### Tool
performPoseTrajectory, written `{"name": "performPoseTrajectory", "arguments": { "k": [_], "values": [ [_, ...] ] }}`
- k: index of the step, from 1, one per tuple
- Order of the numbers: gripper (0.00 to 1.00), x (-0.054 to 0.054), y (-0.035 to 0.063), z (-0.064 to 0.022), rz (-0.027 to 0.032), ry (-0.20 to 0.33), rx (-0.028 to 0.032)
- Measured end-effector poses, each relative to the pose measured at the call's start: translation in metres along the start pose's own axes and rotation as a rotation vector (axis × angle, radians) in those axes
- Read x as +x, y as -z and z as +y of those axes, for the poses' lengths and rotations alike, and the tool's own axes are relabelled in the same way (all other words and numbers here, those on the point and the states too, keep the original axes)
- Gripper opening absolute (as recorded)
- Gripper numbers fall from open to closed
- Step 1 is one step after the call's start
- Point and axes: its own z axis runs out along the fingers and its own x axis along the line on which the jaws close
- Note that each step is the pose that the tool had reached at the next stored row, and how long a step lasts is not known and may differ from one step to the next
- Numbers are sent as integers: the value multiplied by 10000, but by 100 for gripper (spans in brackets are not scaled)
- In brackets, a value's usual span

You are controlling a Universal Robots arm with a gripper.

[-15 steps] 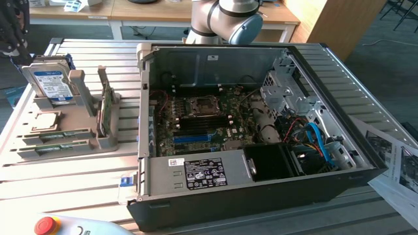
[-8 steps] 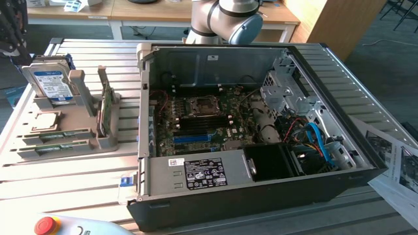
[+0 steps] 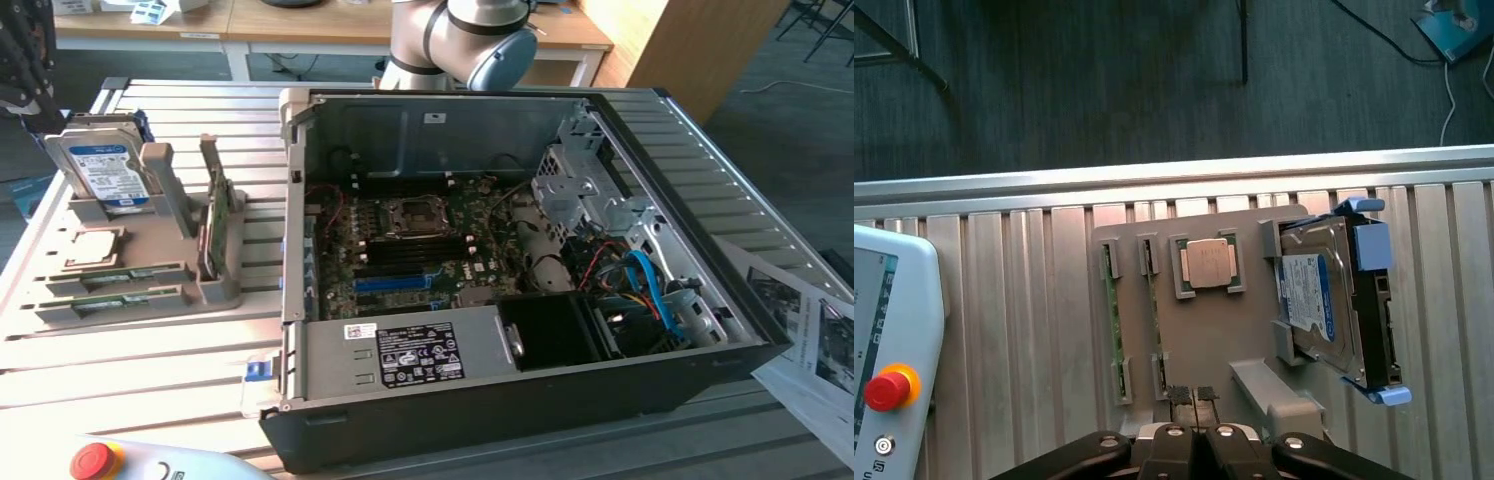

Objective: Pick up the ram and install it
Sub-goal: 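Pick up the ram and move it above insertion slot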

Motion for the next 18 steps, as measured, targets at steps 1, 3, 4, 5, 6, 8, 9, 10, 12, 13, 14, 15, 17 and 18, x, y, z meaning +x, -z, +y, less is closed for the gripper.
{"name": "performPoseTrajectory", "arguments": {
  "k": [1,3,4,5,6,8,9,10,12,13,14,15,17,18],
  "values": [
    [10,0,0,0,0,1,0],
    [10,0,0,0,0,0,0],
    [10,0,0,0,0,0,0],
    [10,0,0,0,0,1,0],
    [10,0,0,0,0,1,0],
    [10,0,0,0,1,30,-1],
    [10,0,-1,0,3,83,-1],
    [10,0,-1,0,7,170,-3],
    [10,0,0,0,16,362,-8],
    [10,0,-1,0,21,480,-10],
    [10,0,-1,0,26,612,-13],
    [10,0,0,0,32,736,-17],
    [10,0,-1,0,42,970,-21],
    [10,0,0,0,46,1064,-24]
  ]
}}
